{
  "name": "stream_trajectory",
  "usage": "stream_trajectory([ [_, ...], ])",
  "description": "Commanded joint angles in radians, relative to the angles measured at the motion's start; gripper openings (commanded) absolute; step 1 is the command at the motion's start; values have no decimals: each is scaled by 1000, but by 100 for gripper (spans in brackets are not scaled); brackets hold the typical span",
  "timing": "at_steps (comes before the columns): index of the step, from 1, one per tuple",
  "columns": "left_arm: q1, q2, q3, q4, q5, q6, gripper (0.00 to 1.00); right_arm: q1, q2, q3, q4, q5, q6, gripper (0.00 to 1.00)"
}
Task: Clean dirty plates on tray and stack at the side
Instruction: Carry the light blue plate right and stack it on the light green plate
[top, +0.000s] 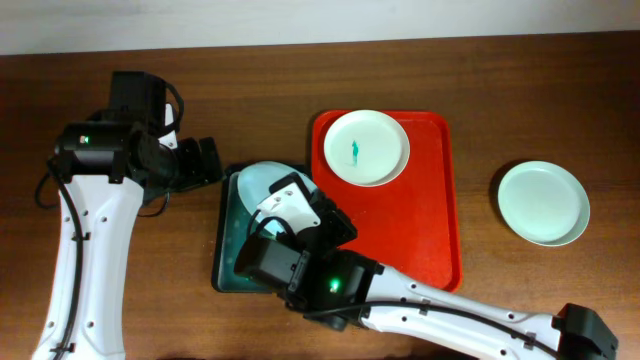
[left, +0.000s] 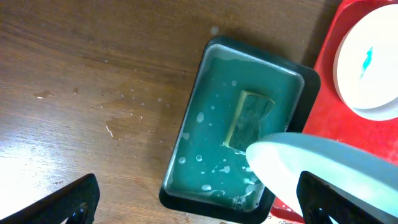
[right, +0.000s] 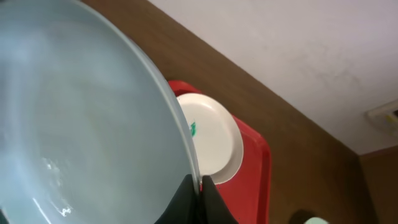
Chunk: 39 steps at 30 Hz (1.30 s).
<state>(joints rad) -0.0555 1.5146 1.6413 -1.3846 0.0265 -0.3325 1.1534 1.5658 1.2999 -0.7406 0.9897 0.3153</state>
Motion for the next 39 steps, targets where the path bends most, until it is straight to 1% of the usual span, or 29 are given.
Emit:
stream_trajectory([
  [1, 4, -4, 15, 0, 4, 5, 99, -64, -33, 27, -4, -233, 115, 4],
  [4, 4, -4, 15, 0, 4, 5, 99, -206, -84, 26, -3, -641, 204, 4],
  [6, 4, -4, 15, 0, 4, 5, 99, -334, -124, 26, -5, -884, 202, 4],
  [7, 4, -4, 15, 0, 4, 5, 99, -451, -158, 26, -14, -1056, 202, 4],
  [8, 4, -4, 15, 0, 4, 5, 99, -526, -177, 26, -19, -1147, 202, 4],
  [9, 4, -4, 15, 0, 4, 5, 99, -639, -203, 26, -29, -1262, 201, 4],
  [11, 4, -4, 15, 0, 4, 5, 99, -806, -229, 26, -53, -1375, 194, 4],
  [12, 4, -4, 15, 0, 4, 5, 99, -952, -238, 26, -98, -1385, 194, 4],
  [15, 5, -4, 15, 0, 4, 5, 99, -1181, -225, 26, -199, -1315, 191, 4],
  [17, 4, -4, 15, 0, 4, 5, 100, -1366, -190, 26, -271, -1196, 191, 4],
  [20, 4, -4, 15, 0, 4, 5, 99, -1572, -105, 26, -312, -1115, 182, 4],
  [23, 4, -4, 15, 0, 4, 5, 99, -1710, -5, 26, -297, -1092, 156, 4],
  [25, 5, -4, 15, 0, 4, 5, 99, -1806, 105, 26, -294, -1090, 156, 4],
  [27, 4, -4, 15, 0, 4, 5, 99, -1862, 193, 26, -294, -1117, 137, 4],
  [28, 4, -4, 15, 0, 4, 5, 99, -1886, 241, 26, -288, -1175, 89, 4],
  [30, 4, -4, 15, 0, 4, 5, 99, -1902, 297, 26, -286, -1224, 10, 4],
  [31, 4, -4, 15, 0, 4, 5, 99, -1903, 303, 26, -289, -1213, 6, 4],
  [32, 4, -4, 15, 0, 4, 5, 100, -1903, 303, 26, -290, -1206, 6, 18],
  [33, 4, -4, 15, 0, 4, 5, 99, -1906, 288, 26, -296, -1208, 22, 34],
  [35, 4, -4, 15, 0, 4, 5, 99, -1907, 253, 26, -303, -1241, 29, 42],
  [39, 4, -4, 15, 0, 4, 5, 99, -1872, 69, 26, -320, -1280, 29, 44],
])
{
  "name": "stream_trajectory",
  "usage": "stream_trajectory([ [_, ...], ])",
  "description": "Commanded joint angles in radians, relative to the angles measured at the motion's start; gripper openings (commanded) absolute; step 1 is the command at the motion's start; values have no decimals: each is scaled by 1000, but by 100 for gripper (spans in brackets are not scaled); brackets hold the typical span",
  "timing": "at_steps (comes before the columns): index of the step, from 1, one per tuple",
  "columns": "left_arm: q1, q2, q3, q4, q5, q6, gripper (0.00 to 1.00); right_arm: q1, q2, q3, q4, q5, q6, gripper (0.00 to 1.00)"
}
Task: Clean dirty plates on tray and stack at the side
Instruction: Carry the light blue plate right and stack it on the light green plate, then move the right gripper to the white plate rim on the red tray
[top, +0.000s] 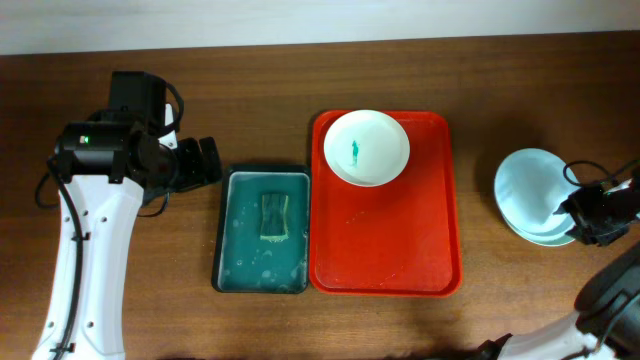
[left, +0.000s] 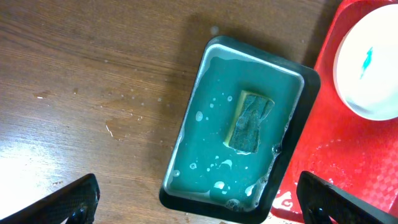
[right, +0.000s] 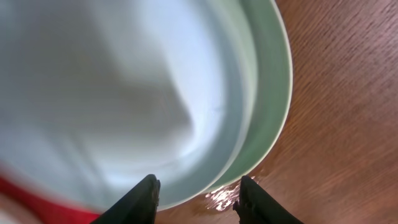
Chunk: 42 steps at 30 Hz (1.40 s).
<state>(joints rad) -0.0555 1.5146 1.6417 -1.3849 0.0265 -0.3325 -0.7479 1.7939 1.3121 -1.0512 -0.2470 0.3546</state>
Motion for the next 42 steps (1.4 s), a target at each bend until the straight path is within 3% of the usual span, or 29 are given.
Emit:
stream_trajectory([
  [1, 4, -4, 15, 0, 4, 5, 99, 61, -240, 14, -9, -58, -31, 44],
  [7, 4, -4, 15, 0, 4, 5, 99, 412, -509, 14, 26, -71, -180, 44],
  [10, 4, -4, 15, 0, 4, 5, 100, 636, -470, 14, 87, -42, -191, 43],
  [13, 4, -4, 15, 0, 4, 5, 99, 813, -322, 14, 202, 90, -190, 43],
  [20, 4, -4, 15, 0, 4, 5, 99, 877, 86, 14, 567, 169, -178, 45],
  [25, 4, -4, 15, 0, 4, 5, 99, 878, 233, 14, 671, 169, -178, 44],
  [27, 4, -4, 15, 0, 4, 5, 99, 878, 262, 14, 657, 169, -178, 40],
  [28, 4, -4, 15, 0, 4, 5, 99, 877, 268, 14, 642, 170, -178, 29],
  [29, 4, -4, 15, 0, 4, 5, 100, 874, 268, 14, 621, 170, -178, 8],
  [30, 4, -4, 15, 0, 4, 5, 99, 869, 261, 14, 600, 170, -151, 4],
  [33, 4, -4, 15, 0, 4, 5, 99, 827, 210, 14, 504, 106, -51, 4],
  [37, 4, -4, 15, 0, 4, 5, 99, 761, 71, 14, 340, -24, -51, 4],
  [42, 4, -4, 15, 0, 4, 5, 99, 734, -166, 9, -59, 25, -81, 4],
])
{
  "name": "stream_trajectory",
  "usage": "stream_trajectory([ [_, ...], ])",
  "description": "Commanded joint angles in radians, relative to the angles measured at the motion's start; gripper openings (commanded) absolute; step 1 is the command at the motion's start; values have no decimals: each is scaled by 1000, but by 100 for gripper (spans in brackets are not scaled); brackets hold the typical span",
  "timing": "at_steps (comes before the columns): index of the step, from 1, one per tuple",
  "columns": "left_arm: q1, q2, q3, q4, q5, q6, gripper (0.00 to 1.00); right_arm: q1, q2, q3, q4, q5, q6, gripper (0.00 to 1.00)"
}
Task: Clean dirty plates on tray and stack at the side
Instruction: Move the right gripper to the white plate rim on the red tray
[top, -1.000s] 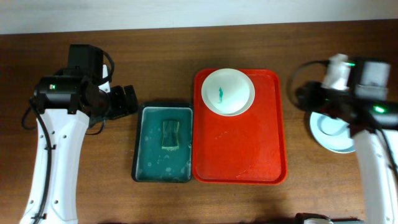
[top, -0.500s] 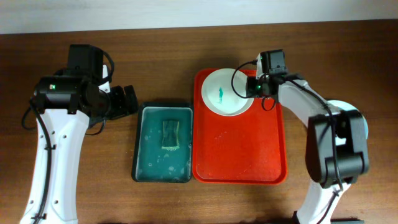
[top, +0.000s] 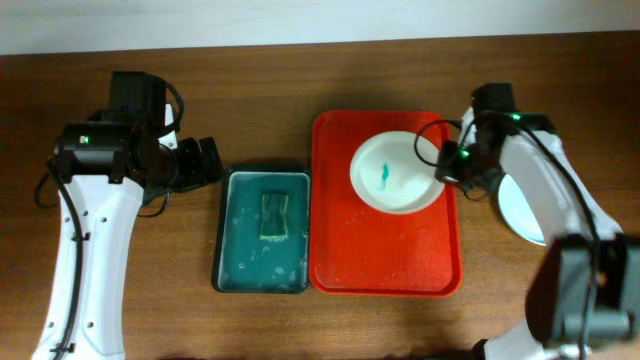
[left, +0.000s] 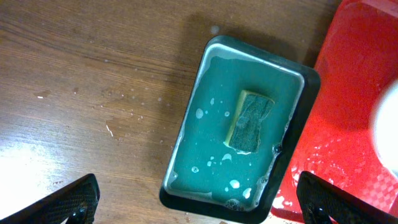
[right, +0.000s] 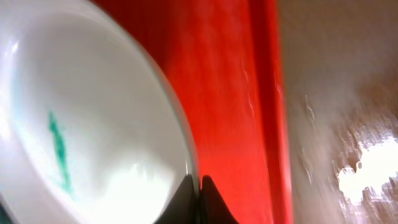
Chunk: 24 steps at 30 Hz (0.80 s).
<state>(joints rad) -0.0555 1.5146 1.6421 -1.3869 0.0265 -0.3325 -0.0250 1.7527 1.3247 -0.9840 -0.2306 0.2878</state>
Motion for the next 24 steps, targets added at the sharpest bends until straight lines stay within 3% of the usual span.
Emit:
stream_trajectory([
  [1, 4, -4, 14, 2, 4, 5, 99, 19, -145, -16, -169, 18, -18, 4],
  [6, 4, -4, 14, 2, 4, 5, 99, 69, -209, -267, -81, 10, 33, 4],
  [9, 4, -4, 14, 2, 4, 5, 99, 71, -209, -473, 185, -78, 43, 4],
  [11, 4, -4, 14, 2, 4, 5, 99, 71, -209, -525, 268, -68, 42, 5],
  [12, 4, -4, 14, 2, 4, 5, 99, 71, -209, -529, 278, -58, 42, 9],
  [15, 4, -4, 14, 12, 5, 5, 99, 70, -245, -488, 248, -27, -20, 38],
  [20, 0, -4, 12, 17, 85, 15, 99, 71, -394, -336, 93, -24, -137, 39],
  [22, -38, -2, -8, 39, 146, 130, 98, 71, -468, -283, 47, -24, -139, 39],
  [24, -97, 3, -50, 51, 130, 153, 93, 71, -534, -265, 41, -37, -138, 39],
])
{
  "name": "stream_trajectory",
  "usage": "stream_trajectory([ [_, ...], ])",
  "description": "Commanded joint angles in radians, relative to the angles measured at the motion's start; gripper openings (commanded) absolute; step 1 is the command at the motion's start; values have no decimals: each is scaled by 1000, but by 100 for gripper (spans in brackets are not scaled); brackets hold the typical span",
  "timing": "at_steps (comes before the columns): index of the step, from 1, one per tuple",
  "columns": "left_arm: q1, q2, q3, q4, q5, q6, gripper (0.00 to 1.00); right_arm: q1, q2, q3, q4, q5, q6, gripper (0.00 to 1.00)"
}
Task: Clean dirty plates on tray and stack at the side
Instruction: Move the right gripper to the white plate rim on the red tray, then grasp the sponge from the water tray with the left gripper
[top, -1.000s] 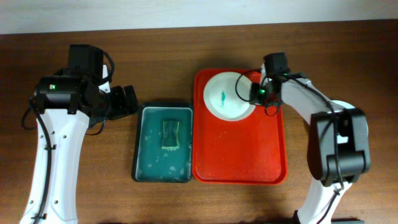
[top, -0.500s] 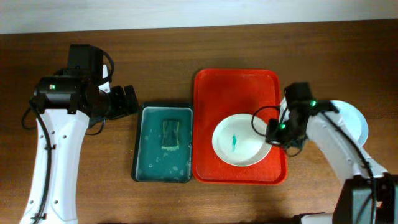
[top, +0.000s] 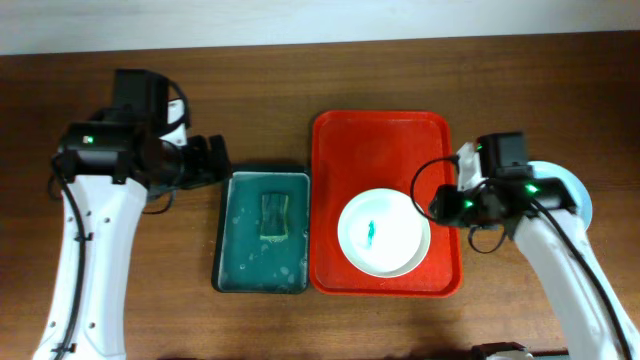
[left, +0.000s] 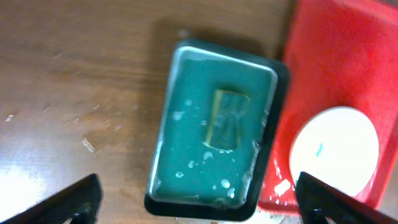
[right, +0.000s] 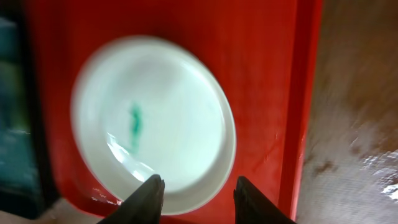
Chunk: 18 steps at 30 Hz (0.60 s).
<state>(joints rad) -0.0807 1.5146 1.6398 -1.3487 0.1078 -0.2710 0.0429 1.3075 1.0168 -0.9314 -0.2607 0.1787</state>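
A white plate (top: 383, 232) with a green smear lies flat in the near half of the red tray (top: 385, 135). My right gripper (top: 440, 207) is open at the plate's right rim. In the right wrist view the plate (right: 152, 124) lies flat, and the gripper (right: 199, 196) has a dark finger on either side of the near rim, holding nothing. The pale clean plates (top: 580, 195) sit at the right, mostly hidden under my right arm. My left gripper (top: 210, 160) is open above the table left of the basin, and nothing is between its fingers (left: 62, 202).
A dark basin (top: 225, 270) of teal soapy water stands left of the tray, with a sponge (top: 273, 217) floating in it. The left wrist view shows the basin (left: 163, 186), the sponge (left: 227, 118) and water drops on the wood beside it.
My right gripper was shut on the stained plate's rim at the tray's upper right. The plate now lies lower in the tray and the gripper is open. My left arm has shifted slightly right.
My right gripper first held a pale plate over the basin. Then it stood open at the right side, with that plate on the one lying there. It was then shut on the stained plate on the tray, and now that plate lies released nearer the front.
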Motion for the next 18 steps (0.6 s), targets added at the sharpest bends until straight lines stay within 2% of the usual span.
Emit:
stream_trajectory([
  [1, -103, 9, -76, 29, 35, 90, 91, 3, -113, 43, -11, -20, -28, 39],
  [2, -140, 16, -121, 62, 14, 90, 86, 3, -131, 43, -13, -21, -27, 39],
  [3, -177, 23, -176, 109, 0, 87, 77, 3, -141, 43, -21, -21, -24, 39],
  [5, -225, 41, -287, 216, 0, 49, 68, 3, -139, 42, -41, -20, -24, 39],
  [8, -261, 91, -433, 353, 0, -24, 60, 3, -131, 42, -65, -20, -24, 39],
  [9, -266, 109, -467, 390, 0, -27, 58, 3, -128, 42, -69, -20, -24, 39],
  [11, -278, 164, -531, 453, -3, -27, 47, 3, -123, 42, -71, -20, -24, 39],
  [14, -281, 269, -575, 517, -38, -27, 39, 3, -120, 42, -71, -20, -24, 39],
  [16, -282, 328, -575, 538, -52, -27, 26, 3, -120, 42, -71, -20, -24, 39],
  [18, -282, 369, -575, 554, -52, -27, 9, 3, -120, 42, -72, -20, -24, 39],
])
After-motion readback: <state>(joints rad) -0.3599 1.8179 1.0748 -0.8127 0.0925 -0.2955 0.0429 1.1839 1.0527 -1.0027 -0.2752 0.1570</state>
